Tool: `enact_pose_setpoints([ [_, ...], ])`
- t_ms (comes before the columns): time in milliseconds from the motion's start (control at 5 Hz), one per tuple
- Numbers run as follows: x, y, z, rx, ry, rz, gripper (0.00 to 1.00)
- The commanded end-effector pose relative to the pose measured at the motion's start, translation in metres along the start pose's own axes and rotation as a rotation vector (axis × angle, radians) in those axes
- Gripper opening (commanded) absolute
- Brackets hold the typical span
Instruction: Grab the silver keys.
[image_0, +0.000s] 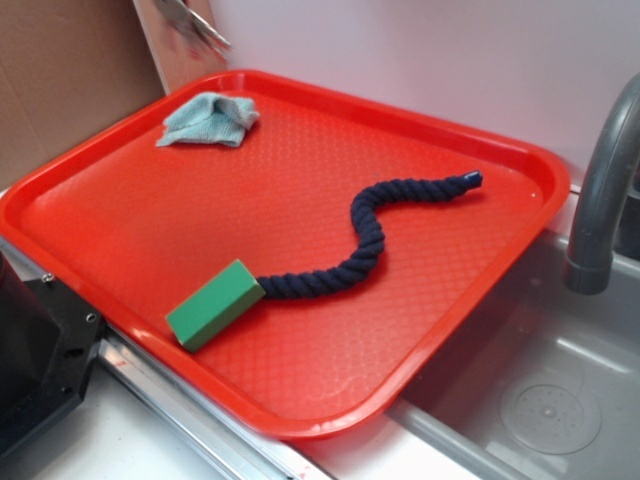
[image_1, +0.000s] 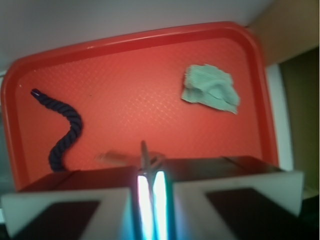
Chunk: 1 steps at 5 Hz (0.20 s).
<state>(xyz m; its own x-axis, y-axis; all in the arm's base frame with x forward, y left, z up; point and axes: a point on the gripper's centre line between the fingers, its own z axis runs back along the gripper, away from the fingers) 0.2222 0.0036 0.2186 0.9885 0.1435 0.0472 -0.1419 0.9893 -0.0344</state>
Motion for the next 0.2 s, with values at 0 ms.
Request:
enact_pose_setpoints([
  [0, -0.0079, -0.0180, 0.0094, -0.009, -0.046, -0.017, 0.00],
])
